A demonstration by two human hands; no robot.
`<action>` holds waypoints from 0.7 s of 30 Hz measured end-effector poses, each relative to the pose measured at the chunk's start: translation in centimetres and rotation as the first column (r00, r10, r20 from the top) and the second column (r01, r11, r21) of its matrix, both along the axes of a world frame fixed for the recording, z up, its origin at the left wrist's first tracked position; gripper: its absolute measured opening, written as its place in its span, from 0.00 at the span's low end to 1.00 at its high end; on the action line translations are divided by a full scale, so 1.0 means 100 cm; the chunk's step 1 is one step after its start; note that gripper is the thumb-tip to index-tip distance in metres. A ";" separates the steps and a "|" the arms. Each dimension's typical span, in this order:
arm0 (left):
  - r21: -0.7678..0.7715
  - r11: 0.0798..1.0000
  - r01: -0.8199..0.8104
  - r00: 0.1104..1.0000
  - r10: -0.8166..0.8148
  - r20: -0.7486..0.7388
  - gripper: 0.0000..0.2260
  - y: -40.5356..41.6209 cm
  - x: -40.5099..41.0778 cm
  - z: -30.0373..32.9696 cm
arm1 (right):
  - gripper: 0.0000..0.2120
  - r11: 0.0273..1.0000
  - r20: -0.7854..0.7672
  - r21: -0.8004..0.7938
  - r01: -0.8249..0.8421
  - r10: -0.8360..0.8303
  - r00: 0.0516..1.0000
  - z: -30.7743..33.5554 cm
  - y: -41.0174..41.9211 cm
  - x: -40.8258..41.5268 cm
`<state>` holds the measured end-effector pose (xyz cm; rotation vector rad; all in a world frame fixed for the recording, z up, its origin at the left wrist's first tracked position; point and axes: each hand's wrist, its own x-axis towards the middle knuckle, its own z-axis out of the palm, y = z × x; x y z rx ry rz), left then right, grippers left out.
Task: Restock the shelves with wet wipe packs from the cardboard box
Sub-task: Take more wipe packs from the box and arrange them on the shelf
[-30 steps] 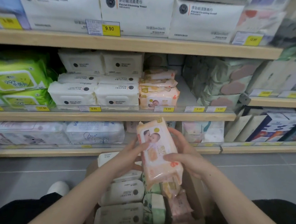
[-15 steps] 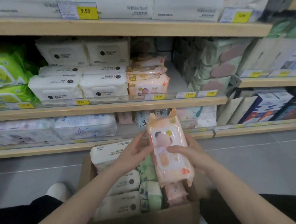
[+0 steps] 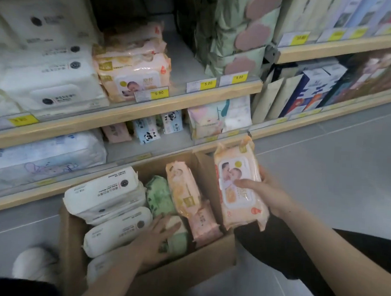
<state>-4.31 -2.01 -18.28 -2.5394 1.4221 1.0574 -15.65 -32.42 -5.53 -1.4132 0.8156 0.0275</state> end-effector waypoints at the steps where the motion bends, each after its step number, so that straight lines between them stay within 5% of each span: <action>1: 0.013 1.000 0.016 1.000 -0.016 0.012 0.41 -0.001 0.002 -0.001 | 0.29 1.000 -0.009 -0.003 0.008 -0.008 1.000 -0.003 -0.002 0.000; 5: 0.025 1.000 0.011 0.999 -0.012 0.049 0.48 -0.011 0.004 -0.001 | 0.29 0.999 -0.021 0.001 0.032 -0.032 0.999 -0.011 -0.006 0.000; 12: -0.065 0.998 -0.009 0.993 0.016 0.116 0.42 -0.028 -0.002 -0.009 | 0.28 1.000 -0.054 -0.004 -0.017 0.016 0.998 -0.013 -0.005 0.002; 21: -0.217 0.976 -0.017 0.991 0.045 0.128 0.41 -0.025 0.007 0.067 | 0.37 0.988 -0.019 -0.113 -0.109 0.107 0.994 0.022 0.019 0.008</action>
